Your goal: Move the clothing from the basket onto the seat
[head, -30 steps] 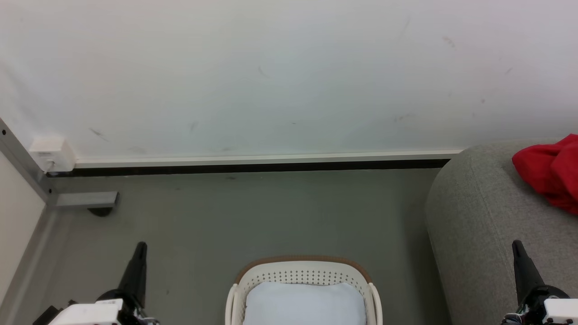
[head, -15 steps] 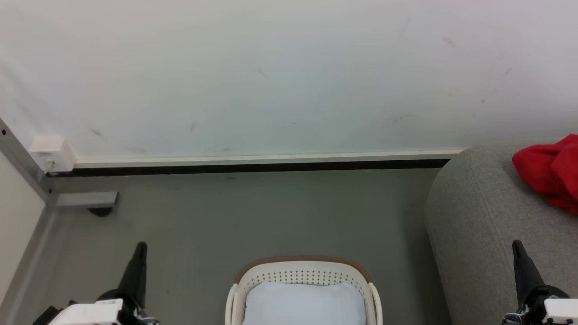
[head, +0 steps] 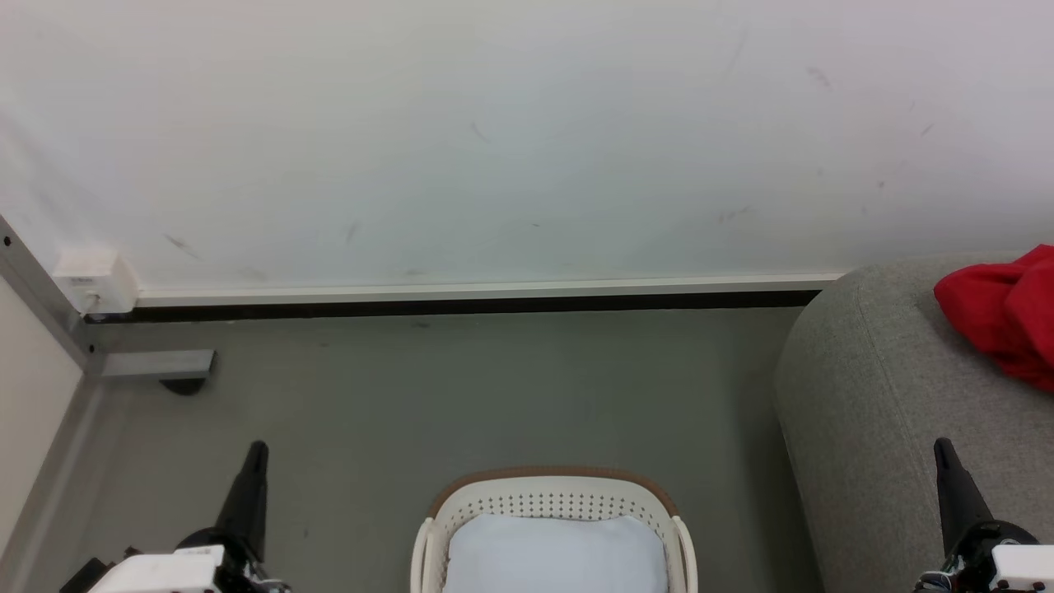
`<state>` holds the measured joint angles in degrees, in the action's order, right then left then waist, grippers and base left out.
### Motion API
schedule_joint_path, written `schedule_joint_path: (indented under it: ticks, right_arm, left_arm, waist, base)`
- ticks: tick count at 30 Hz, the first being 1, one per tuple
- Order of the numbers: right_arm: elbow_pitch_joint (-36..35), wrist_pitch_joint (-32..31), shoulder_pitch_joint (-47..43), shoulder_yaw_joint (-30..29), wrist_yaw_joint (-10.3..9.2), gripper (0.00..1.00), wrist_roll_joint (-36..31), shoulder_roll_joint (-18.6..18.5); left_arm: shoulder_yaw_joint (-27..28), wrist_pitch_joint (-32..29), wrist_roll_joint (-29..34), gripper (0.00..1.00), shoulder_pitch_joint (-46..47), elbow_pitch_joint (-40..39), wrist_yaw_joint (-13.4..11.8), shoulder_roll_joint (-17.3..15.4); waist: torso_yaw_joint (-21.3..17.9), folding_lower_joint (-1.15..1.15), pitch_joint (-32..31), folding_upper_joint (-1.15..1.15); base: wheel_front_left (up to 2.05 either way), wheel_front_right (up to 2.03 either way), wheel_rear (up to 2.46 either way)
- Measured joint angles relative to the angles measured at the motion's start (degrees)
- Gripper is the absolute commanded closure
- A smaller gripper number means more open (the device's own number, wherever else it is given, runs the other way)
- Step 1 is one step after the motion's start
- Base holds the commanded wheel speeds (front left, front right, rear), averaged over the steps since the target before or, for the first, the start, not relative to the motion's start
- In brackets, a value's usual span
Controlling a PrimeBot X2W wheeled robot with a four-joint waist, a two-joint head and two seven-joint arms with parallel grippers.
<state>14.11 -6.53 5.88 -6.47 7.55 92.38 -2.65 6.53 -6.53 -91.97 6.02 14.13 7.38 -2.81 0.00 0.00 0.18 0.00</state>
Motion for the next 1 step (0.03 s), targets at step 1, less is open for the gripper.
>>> schedule_joint_path:
  ticks: [1]
  right_arm:
    - [0.00, 0.00, 0.00, 0.00, 0.00, 1.00, 0.01, 0.00]
  left_arm:
    - [0.00, 0.00, -0.01, 1.00, 0.00, 0.00, -0.01, 0.00]
  waist:
    - [0.00, 0.00, 0.00, 0.00]
  base:
    - [0.00, 0.00, 0.00]
